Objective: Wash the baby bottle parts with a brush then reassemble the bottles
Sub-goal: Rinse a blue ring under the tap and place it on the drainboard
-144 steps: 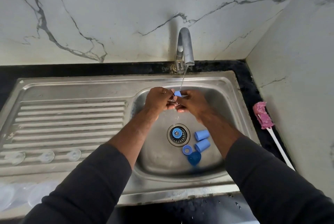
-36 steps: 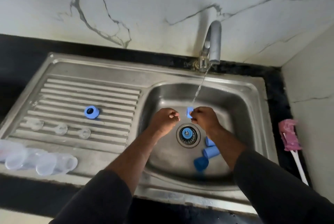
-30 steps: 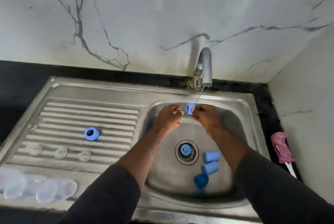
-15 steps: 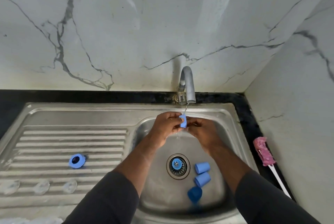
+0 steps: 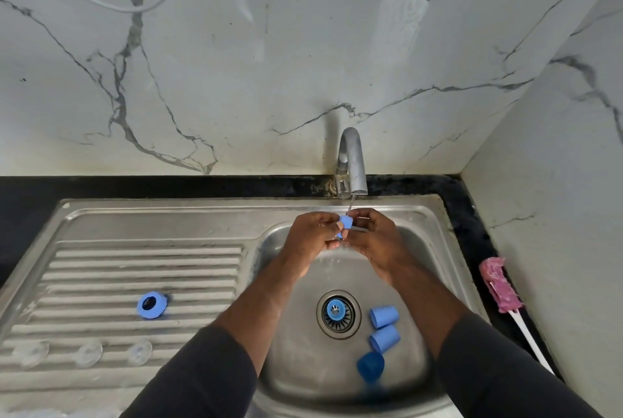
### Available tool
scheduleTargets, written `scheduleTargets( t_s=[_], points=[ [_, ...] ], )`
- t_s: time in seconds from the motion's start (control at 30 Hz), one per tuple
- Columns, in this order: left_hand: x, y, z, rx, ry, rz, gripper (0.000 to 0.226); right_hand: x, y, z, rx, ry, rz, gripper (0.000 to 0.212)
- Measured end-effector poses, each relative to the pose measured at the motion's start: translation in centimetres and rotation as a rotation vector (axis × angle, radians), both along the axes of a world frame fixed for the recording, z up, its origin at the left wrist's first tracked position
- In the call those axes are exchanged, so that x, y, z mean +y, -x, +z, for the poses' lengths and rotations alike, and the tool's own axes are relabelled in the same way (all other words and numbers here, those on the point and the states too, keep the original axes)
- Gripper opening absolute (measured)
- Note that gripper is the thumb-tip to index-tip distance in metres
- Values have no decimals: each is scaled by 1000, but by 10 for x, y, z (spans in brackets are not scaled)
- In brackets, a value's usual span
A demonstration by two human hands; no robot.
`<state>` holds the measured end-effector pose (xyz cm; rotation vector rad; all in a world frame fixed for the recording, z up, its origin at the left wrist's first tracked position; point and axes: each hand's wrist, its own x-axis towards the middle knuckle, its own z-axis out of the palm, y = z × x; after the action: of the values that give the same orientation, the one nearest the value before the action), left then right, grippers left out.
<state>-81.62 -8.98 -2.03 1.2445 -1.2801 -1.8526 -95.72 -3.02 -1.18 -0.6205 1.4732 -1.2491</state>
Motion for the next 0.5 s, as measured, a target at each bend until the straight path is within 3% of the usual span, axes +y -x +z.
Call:
scheduleTargets(
  t_s=[0.1,0.2,0.33,0.5],
  points=[
    [0,4,3,-30,4,-13,20,0,4,0,69,28,28,49],
    [-4,7,0,-175,208,-25,26,1,9,-1,61,60,52,46],
    [-2,13,3,-315,428,-43,29,0,7,0,-175,9,-27,40],
    [-4,8,4,-295,451,-97,28,1,8,-6,-529,-58,-102,37]
  ],
)
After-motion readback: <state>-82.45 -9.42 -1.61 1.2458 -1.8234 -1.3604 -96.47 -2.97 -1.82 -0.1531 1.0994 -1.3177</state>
